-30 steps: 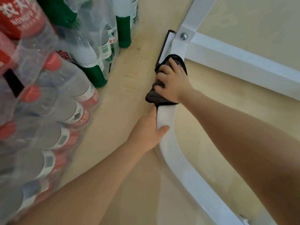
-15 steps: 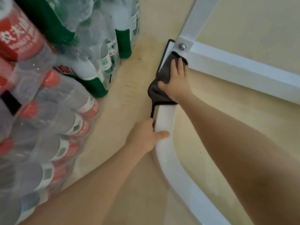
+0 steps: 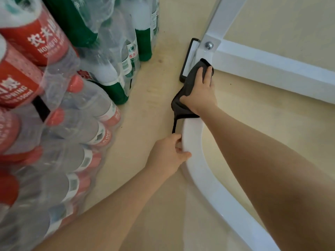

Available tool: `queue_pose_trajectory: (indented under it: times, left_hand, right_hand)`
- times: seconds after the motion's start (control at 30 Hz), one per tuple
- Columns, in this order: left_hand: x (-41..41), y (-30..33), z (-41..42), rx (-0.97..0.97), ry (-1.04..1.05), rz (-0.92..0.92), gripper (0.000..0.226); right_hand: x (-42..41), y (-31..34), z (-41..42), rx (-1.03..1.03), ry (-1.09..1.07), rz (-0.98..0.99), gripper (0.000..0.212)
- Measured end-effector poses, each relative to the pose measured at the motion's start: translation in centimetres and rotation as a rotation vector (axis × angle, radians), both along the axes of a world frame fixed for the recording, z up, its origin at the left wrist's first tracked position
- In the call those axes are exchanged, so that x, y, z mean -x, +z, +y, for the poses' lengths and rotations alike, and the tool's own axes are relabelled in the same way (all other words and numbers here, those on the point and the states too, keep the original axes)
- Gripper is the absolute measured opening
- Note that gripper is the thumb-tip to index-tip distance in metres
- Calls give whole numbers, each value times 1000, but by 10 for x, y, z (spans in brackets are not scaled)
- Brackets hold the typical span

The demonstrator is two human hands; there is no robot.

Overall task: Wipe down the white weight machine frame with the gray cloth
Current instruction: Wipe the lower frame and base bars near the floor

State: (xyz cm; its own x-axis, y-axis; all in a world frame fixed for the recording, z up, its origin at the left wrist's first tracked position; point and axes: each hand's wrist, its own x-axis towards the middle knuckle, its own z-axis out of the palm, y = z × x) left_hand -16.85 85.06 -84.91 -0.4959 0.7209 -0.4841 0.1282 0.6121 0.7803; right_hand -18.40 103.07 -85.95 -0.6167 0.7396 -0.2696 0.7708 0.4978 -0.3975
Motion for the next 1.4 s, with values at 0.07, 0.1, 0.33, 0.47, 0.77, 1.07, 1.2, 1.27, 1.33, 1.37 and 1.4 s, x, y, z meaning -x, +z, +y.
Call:
queue_pose_trajectory:
  times: [0.07, 0.1, 0.33, 0.47, 0.77, 1.07, 1.2, 1.27, 1.33, 1.37, 1.4]
  left_hand:
    - [12, 5, -14, -68, 43, -132, 28]
    - [23, 7, -20, -94, 90, -127, 27]
    - [51, 14, -21, -146, 184, 65, 35]
    - [29, 16, -23, -225, 149, 48, 43]
    - [15, 16, -41, -133, 129, 89, 30]
    - [-16, 17, -39, -128, -3, 126, 47]
    - [-31, 18, -40, -125, -234, 243, 56]
    - [-42, 17, -36, -92, -385, 325, 51]
    - [-52, 15, -32, -17, -507, 441, 49]
    - [-55, 13, -32, 21, -550, 490, 50]
    - [-56, 12, -32, 56, -587, 531, 52]
  right_hand:
    - [-16, -3, -18, -21, 28, -2, 102]
    - [-23, -5, -28, -32, 34, 0, 103]
    - [-30, -6, -53, -38, -31, -32, 101]
    - [-25, -1, -47, -126, 21, -99, 98]
    - [-112, 1, -142, -194, 71, -214, 110]
    - [-135, -4, -148, -270, 15, -269, 113]
    - [-189, 2, -165, -348, 198, -258, 104]
    - [-225, 7, -168, -350, 232, -241, 100]
    - [-258, 13, -171, -329, 203, -241, 92]
    - [-271, 15, -172, -318, 182, -259, 89]
    - [-280, 17, -173, -302, 163, -286, 87]
